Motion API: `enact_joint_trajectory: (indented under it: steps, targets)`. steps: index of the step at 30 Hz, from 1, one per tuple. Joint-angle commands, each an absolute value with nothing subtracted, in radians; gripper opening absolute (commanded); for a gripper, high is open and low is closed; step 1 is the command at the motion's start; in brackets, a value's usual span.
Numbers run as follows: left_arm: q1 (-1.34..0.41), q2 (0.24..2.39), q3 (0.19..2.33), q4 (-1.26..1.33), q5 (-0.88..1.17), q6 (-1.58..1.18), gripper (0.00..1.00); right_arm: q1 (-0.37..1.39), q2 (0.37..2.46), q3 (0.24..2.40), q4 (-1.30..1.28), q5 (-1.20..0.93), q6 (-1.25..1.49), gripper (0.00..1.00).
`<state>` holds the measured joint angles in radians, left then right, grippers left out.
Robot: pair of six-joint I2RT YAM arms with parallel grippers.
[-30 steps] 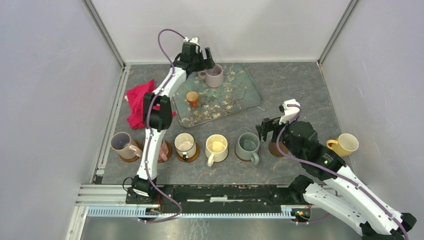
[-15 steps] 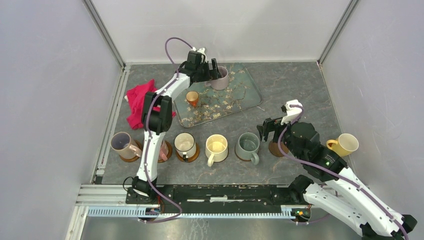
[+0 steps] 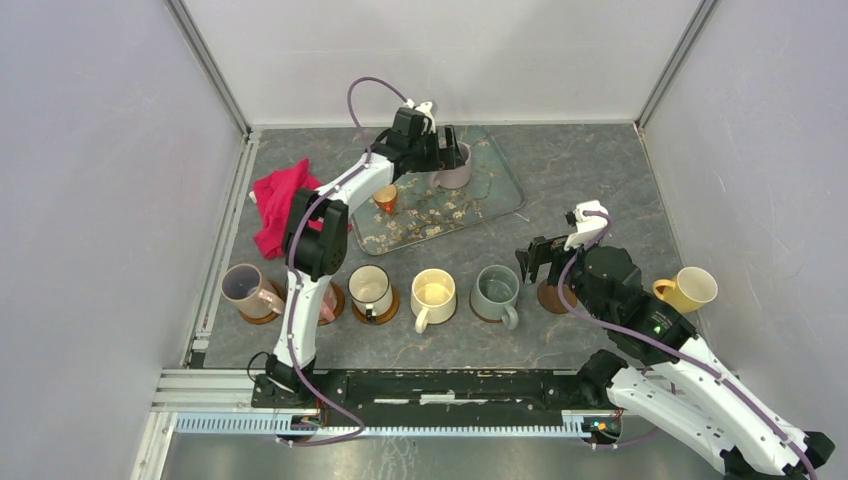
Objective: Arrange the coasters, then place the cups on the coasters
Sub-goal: Move the cup to the tray.
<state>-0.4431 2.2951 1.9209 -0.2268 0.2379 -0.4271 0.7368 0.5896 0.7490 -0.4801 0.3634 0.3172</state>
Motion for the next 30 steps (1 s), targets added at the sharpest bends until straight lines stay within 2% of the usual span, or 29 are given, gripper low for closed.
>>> enact_joint_trajectory:
  steps: [1, 16, 24, 30]
  targets:
    - [-0.493, 2.218, 1.901, -0.178, 0.233, -0.499, 1.0, 0.734, 0.575, 0.741, -0.454, 0.387, 0.326, 0.98]
    - [-0.583, 2.162, 1.88, -0.236, 0.131, -0.523, 1.0, 0.733, 0.645, 0.735, -0.399, 0.431, 0.306, 0.98]
    - [-0.575, 1.957, 1.788, -0.331, 0.003, -0.515, 1.0, 0.733, 0.723, 0.76, -0.341, 0.428, 0.305, 0.98]
    - [-0.567, 1.75, 1.625, -0.331, -0.063, -0.526, 1.0, 0.731, 0.793, 0.774, -0.294, 0.417, 0.318, 0.98]
